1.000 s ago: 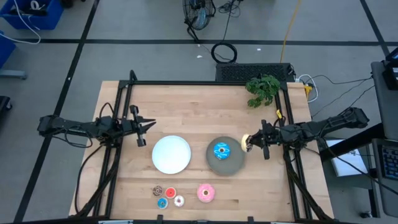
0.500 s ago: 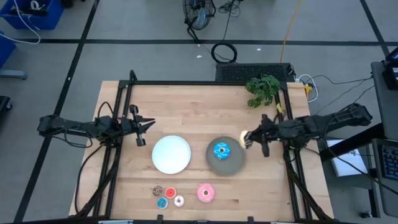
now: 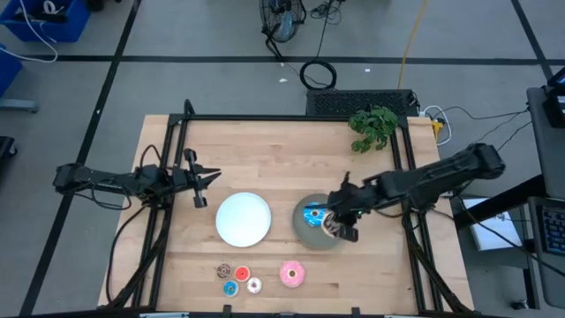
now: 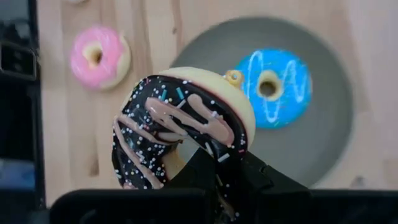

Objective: Pick & Place donuts
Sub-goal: Put the big black donut into the gray plate

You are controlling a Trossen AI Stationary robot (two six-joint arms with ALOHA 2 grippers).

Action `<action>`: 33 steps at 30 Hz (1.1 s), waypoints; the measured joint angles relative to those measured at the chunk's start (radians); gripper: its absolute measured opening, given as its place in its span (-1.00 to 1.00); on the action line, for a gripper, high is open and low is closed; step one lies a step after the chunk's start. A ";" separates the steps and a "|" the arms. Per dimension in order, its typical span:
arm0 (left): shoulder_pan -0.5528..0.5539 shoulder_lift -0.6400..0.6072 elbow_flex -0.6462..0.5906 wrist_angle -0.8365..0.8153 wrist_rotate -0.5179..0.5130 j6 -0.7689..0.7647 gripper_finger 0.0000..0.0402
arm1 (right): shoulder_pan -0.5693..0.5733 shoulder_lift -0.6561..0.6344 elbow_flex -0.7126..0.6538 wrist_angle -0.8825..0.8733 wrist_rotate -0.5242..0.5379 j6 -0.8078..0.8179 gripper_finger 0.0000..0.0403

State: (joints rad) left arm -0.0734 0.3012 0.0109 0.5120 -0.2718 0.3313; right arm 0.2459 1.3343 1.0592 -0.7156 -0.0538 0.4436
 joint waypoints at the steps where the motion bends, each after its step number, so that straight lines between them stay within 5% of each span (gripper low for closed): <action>1: 0.000 0.000 0.000 -0.004 0.000 0.000 -0.77 | -0.001 0.020 0.000 -0.004 -0.005 -0.004 -0.94; 12: 0.000 0.000 0.000 -0.015 0.000 0.007 -0.77 | -0.033 0.149 -0.038 0.017 -0.004 -0.044 -0.94; 33: 0.000 0.000 0.000 -0.009 0.000 0.006 -0.77 | -0.099 0.168 -0.195 0.144 -0.080 0.053 -0.94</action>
State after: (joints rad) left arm -0.0731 0.3012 0.0109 0.5026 -0.2718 0.3370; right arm 0.1470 1.5021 0.8642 -0.5713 -0.1337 0.4968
